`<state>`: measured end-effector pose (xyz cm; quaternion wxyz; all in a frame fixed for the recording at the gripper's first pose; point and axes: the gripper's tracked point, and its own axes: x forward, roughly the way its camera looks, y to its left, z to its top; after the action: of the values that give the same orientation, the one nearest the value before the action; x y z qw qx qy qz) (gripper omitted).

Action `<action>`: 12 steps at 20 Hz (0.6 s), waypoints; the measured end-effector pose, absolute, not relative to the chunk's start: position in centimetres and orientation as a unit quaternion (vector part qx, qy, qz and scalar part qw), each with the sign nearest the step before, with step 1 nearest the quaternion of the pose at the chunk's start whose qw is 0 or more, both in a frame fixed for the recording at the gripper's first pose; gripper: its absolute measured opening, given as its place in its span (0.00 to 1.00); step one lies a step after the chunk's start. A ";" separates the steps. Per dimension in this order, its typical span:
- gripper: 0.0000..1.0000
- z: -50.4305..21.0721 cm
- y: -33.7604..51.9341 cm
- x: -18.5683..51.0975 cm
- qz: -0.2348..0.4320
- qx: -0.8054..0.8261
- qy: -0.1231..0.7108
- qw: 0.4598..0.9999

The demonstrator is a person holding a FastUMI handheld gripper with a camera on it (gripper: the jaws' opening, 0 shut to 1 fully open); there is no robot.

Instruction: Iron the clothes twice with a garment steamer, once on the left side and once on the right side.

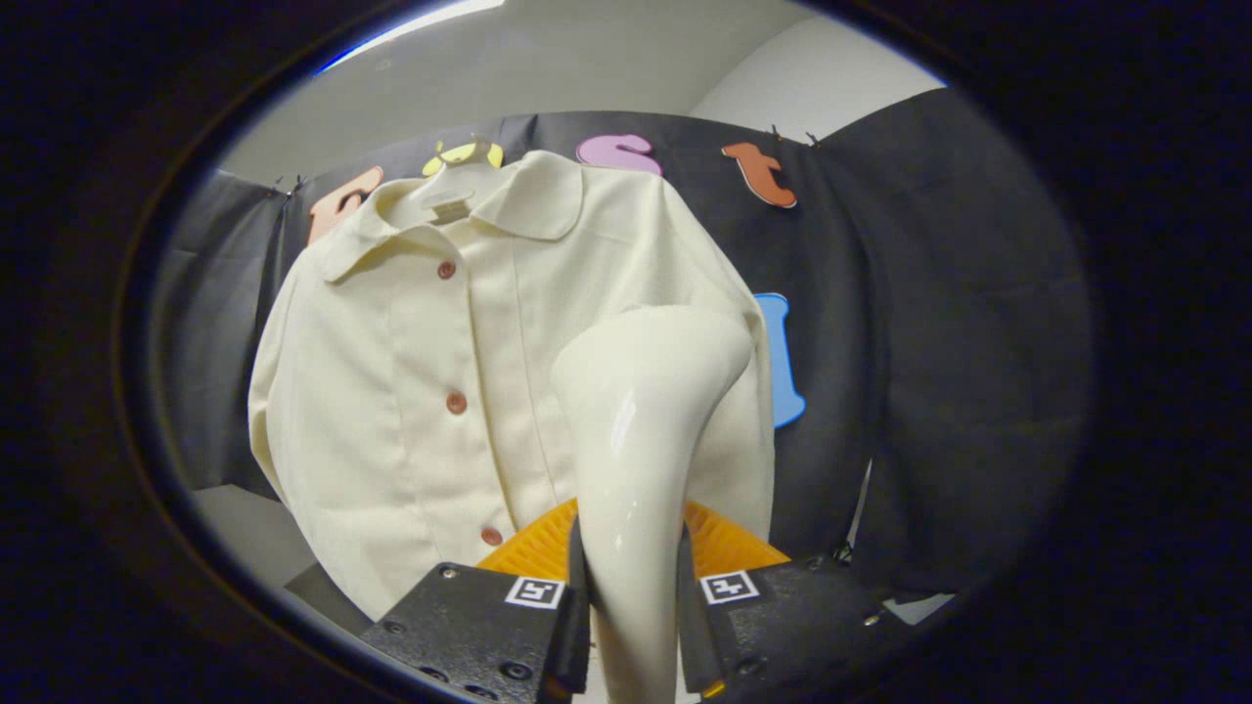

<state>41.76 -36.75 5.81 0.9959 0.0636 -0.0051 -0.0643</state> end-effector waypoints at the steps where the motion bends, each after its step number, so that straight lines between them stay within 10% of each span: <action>1: 0.36 4.4 -36.6 41.5 -0.062 0.068 0.001 0.996; 12: 0.36 -5.2 -37.6 39.1 -0.051 0.089 0.039 0.994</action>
<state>39.14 -37.58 -5.17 0.9939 0.0888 0.0394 -0.0514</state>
